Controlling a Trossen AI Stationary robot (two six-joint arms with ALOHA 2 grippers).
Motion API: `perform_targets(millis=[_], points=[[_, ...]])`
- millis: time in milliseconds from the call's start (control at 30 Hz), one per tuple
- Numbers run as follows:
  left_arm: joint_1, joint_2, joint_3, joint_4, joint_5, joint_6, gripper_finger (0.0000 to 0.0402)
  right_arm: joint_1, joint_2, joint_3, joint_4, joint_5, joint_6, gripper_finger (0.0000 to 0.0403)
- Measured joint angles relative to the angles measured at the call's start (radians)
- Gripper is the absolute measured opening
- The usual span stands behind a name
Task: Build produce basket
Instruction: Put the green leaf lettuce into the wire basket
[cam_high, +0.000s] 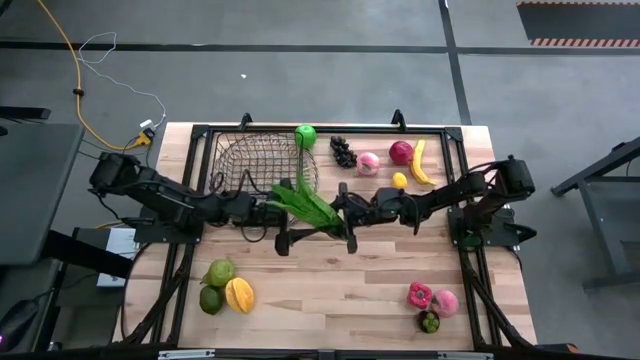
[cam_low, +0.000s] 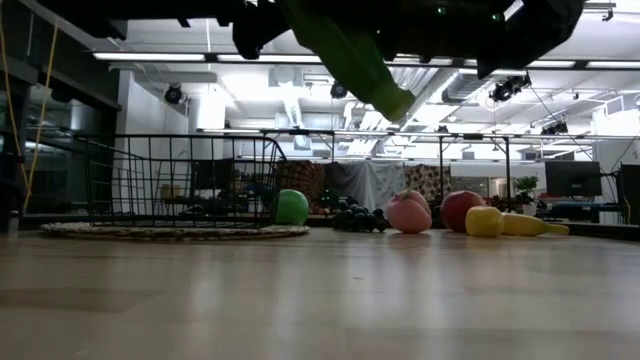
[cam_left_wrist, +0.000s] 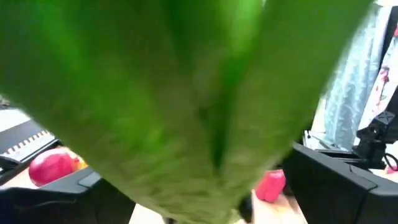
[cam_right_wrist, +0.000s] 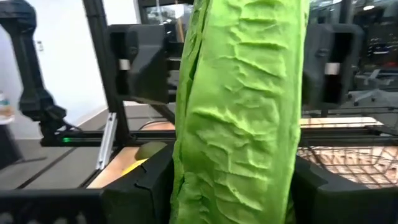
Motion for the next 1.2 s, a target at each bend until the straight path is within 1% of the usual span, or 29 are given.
perform_targets(millis=[167, 467, 567, 700, 867, 933, 1033, 1200], points=[[0.0, 0.057, 0.001, 0.085, 0.002, -0.007, 0.0345, 0.008, -0.001, 0.025, -0.061, -0.004, 0.007, 0.0189], [0.001, 0.175, 0.107, 0.089, -0.015, 0.01, 0.0345, 0.018, -0.001, 0.036, -0.094, -0.001, 0.007, 0.0189], [0.001, 0.192, 0.125, 0.092, -0.02, 0.011, 0.0345, 0.018, -0.001, 0.036, -0.106, 0.0, 0.008, 0.0189], [0.001, 0.194, 0.125, 0.09, -0.063, 0.011, 0.0344, 0.018, -0.001, 0.036, -0.112, -0.002, 0.008, 0.0189], [0.001, 0.194, 0.125, 0.096, -0.07, 0.011, 0.034, 0.018, -0.001, 0.036, -0.114, -0.002, 0.008, 0.0189], [0.0, 0.194, 0.124, 0.097, -0.082, 0.011, 0.0328, 0.018, -0.001, 0.036, -0.118, -0.002, 0.008, 0.0189], [0.001, 0.194, 0.124, 0.099, -0.111, 0.011, 0.0294, 0.018, -0.001, 0.036, -0.12, 0.0, 0.008, 0.0189], [0.0, 0.194, 0.124, 0.098, -0.116, 0.011, 0.0208, 0.018, -0.001, 0.036, -0.124, 0.042, 0.008, 0.019]])
